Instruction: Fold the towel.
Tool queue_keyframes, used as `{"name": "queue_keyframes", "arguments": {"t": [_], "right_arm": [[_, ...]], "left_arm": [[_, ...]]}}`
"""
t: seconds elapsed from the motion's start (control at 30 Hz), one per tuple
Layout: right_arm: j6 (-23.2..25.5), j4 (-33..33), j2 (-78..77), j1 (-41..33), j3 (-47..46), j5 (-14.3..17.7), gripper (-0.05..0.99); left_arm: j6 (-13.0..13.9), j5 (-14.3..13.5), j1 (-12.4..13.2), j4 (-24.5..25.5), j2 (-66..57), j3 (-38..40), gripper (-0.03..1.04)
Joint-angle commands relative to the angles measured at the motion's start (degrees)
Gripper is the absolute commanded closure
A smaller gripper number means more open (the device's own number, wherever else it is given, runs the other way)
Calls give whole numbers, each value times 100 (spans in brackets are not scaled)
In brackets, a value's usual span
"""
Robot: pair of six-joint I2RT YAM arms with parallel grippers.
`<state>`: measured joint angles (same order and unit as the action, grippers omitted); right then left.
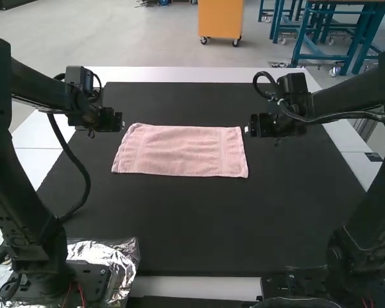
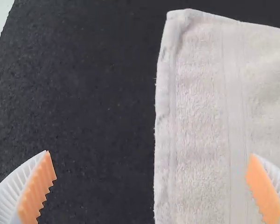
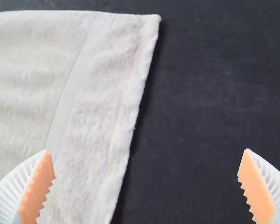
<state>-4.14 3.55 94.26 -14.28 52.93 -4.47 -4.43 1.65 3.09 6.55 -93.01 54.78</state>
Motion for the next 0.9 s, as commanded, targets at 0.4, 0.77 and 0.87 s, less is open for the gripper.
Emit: {"name": "queue_keyframes", "arguments": {"t": [0.4, 0.77, 0.87], "right_arm": [[27, 664, 1736, -277, 1123, 306, 3], [-25, 700, 2606, -286, 1826, 298, 3], [-52, 717, 2756, -294, 1976, 298, 3]], "left_arm": [[-50, 151, -28, -532, -1175, 762, 5], [214, -60, -28, -1050, -1782, 1069, 5], [258, -68, -28, -1191, -1922, 1113, 5]]}}
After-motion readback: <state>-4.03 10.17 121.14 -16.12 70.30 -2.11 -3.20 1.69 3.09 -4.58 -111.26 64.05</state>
